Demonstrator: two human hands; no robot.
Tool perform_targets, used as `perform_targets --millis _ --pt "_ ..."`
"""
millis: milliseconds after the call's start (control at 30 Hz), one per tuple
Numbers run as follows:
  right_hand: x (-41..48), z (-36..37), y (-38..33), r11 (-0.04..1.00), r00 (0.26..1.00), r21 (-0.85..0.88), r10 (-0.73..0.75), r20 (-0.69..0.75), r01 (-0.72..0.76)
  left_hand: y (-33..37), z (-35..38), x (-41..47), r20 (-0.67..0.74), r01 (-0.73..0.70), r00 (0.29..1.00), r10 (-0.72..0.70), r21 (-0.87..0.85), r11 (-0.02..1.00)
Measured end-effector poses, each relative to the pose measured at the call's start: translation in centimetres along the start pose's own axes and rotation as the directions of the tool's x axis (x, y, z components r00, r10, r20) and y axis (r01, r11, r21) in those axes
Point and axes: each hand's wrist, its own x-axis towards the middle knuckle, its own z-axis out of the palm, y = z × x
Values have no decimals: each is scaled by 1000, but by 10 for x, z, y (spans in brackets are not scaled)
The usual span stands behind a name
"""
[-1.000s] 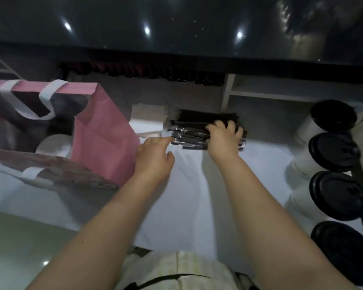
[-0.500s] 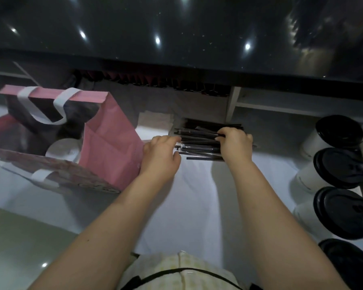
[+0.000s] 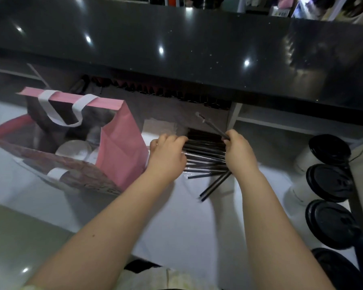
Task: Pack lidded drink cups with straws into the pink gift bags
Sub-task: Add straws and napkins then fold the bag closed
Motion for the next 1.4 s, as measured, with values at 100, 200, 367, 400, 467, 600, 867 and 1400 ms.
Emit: perform_targets --millis 100,200,367,400,467,600,867,1400 --pt "-5 8 2 984 998 171 62 -31 -56 -6 4 -10 11 -3 1000 3 -19 1000" --pt "-3 13 3 939 977 332 146 -152 -89 -10 6 -19 11 3 1000 -2 -62 998" --pt "5 8 11 983 983 183 18 -184 16 -10 5 -24 -16 -12 1000 11 -58 998" --pt "6 7 11 981 985 189 0 -175 34 -9 4 -23 -21 -14 1000 13 -46 999" --pt "7 2 8 956 982 293 29 -188 28 -7 0 -22 -35 -27 999 26 -16 1000" --pt "10 -21 -3 866 974 499 131 -184 -22 6 -15 -14 -84 -57 995 57 -5 998" --pt "-1 -75 -32 941 990 310 -114 -79 134 21 -58 -4 -218 -139 965 146 47 989" --pt "-2 -51 -180 852 926 440 -363 105 285 -85 -171 -11 -342 -35 939 45 37 999"
